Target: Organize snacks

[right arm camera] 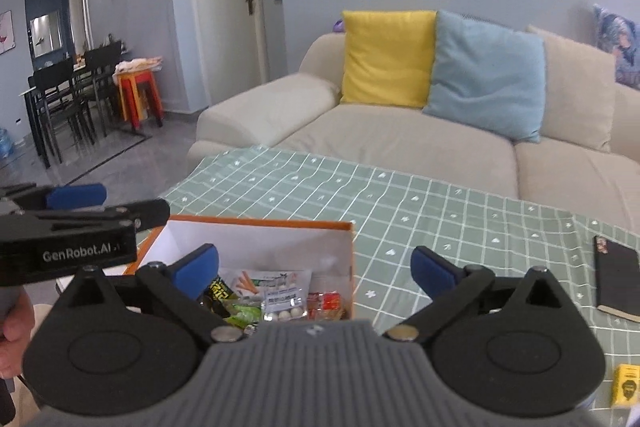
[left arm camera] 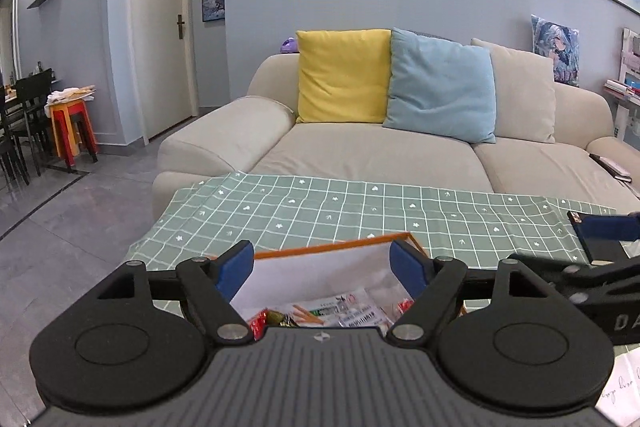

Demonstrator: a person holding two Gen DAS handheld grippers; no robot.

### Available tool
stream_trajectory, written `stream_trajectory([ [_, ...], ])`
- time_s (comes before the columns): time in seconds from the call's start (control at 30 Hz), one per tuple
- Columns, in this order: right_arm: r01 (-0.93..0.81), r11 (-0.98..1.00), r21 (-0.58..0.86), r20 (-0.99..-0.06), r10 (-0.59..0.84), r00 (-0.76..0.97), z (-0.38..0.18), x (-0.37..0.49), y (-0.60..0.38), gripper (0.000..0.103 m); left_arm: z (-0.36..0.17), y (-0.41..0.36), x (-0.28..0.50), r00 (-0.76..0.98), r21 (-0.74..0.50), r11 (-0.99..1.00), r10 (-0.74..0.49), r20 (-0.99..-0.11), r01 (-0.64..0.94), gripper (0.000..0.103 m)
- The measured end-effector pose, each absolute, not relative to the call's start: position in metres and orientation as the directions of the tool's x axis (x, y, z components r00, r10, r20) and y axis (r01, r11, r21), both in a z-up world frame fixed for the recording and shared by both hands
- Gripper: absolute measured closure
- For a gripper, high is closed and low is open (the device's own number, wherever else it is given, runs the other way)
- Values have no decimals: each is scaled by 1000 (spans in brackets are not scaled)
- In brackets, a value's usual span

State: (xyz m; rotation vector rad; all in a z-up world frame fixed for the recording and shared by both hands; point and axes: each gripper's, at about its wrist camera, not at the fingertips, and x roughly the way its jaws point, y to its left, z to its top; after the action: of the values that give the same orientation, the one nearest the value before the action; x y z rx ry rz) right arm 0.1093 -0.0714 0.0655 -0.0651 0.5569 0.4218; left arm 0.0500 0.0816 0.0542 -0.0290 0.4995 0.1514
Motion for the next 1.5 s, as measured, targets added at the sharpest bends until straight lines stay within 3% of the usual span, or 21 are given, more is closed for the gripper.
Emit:
stream_trajectory([
  [0.2,-353,934,57,-498,333,801,57,80,-93,4,42,75,43,836,-26,979,157,-525,-201,12],
  [0.77,-309,951,24,-586,264,766,22,52,-97,4,5,58,22,790,54,987,156,-593,-154,12],
  [1.5,-273,962,18,-647,219,731,2,64,-94,4,-10,59,24,748,41,989,134,-650,-141,12],
])
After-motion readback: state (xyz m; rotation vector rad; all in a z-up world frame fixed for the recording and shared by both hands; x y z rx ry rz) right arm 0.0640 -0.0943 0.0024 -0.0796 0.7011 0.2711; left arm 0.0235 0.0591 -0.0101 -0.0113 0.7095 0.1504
